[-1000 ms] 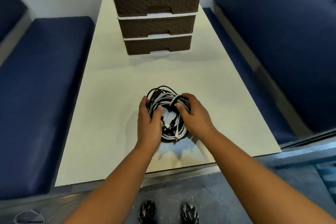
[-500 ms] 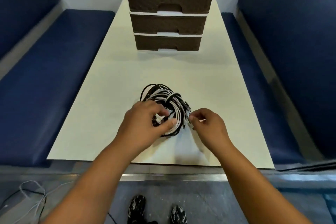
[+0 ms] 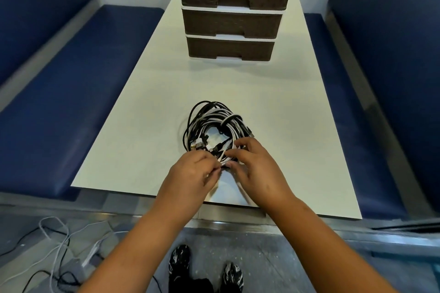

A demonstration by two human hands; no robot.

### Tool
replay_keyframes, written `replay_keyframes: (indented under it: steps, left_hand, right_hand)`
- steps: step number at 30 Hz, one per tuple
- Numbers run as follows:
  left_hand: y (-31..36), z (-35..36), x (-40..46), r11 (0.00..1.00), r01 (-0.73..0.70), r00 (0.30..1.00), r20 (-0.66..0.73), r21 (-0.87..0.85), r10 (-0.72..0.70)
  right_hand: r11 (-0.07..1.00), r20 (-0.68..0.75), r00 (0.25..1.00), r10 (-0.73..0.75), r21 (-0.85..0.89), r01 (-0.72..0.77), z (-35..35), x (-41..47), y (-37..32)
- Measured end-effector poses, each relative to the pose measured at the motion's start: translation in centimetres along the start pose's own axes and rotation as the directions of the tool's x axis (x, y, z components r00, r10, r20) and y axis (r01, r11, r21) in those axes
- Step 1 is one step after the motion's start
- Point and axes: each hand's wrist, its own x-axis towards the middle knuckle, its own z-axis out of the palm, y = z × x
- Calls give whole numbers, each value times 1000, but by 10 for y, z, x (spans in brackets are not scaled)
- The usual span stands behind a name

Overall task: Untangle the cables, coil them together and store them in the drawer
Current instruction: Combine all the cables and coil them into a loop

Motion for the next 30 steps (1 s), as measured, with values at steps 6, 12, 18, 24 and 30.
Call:
replay_keyframes:
  steps: [6,12,18,24,30]
  left_hand:
    - [-6,-3,-1,999,0,1000,-8,-41,0]
    - [6,-6,35,985,-78,997,5,154,78]
    - [17,31,50,973,-57,980,200,226,11]
    - [5,49,49,990,-72,993,105,122,60]
    - [2,51,51,994,-76,994,89,80,69]
  right_hand:
    - [998,-12,1000,14,65,-13,2,0,-1]
    - [933,-259,912,318,254,-254,-22,26,26]
    - [933,-133,924,359,55,-355,-12,44,30]
    - [931,-145,921,363,27,-363,-9,32,31]
    - [939,-169,924,342,43,-340,-18,32,36]
